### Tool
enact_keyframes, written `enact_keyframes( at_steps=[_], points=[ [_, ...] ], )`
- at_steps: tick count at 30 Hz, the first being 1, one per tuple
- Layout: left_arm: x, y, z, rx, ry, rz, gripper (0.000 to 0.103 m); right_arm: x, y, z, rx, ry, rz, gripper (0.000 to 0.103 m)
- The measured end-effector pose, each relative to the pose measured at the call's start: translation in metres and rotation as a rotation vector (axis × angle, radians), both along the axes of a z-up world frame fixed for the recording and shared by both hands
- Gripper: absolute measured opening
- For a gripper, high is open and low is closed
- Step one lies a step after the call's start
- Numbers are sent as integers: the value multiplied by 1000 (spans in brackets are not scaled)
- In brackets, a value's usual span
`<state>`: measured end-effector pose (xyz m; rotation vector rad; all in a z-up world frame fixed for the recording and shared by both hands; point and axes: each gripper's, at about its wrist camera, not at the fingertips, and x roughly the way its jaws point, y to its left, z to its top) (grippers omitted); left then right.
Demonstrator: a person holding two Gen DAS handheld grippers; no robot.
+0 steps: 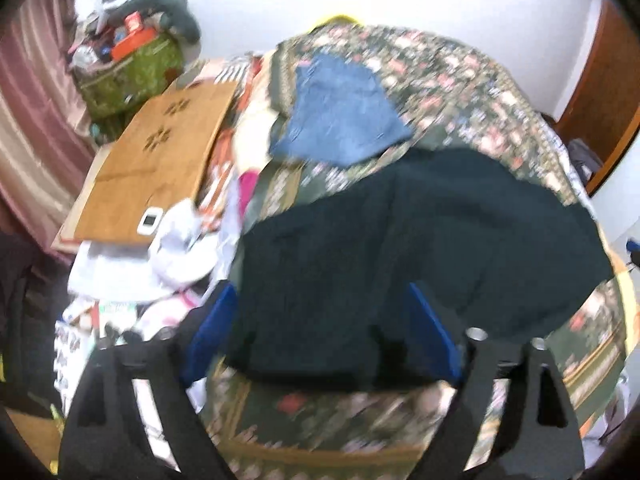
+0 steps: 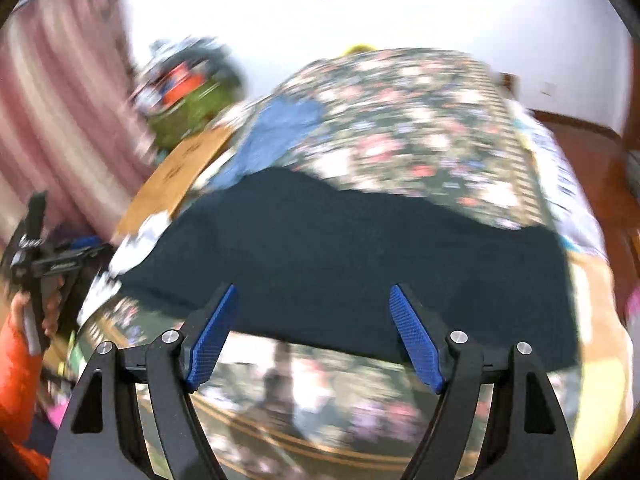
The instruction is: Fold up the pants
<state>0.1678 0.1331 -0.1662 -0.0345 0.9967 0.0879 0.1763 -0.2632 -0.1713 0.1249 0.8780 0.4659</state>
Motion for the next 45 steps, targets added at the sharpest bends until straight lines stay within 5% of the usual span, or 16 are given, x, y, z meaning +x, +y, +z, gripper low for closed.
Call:
enact_keyframes(
  at_steps=[6,13,16,20,29,32,34,35,45],
  points=[
    [39,-65,4,-26,-11,-137,97,-5,-83,-26,46,93,-257,76],
    [83,-143,-22,27,72,-291,97,-10,-141,-74,191,222,-444,76],
    [93,-167,-40,-3,144,-372,97,-4,-155,-95,292,302,-478,76],
    [96,-202,-57,110,152,-445,102,9,-161,-116,375,371,-496,76],
    [118,-242,-67,53,211,-515,102,36,-158,-117,338,302,-489,74],
    [122,-254,-69,42,217,-529,102,44,-161,-117,287,288,-490,50],
    [124,-259,-69,39,217,-527,102,49,-166,-119,269,291,-490,16],
    [124,-260,-70,41,213,-525,102,50,-170,-120,265,294,-494,10],
    [113,-253,-70,54,154,-522,102,46,-185,-70,204,88,-476,4]
  ],
)
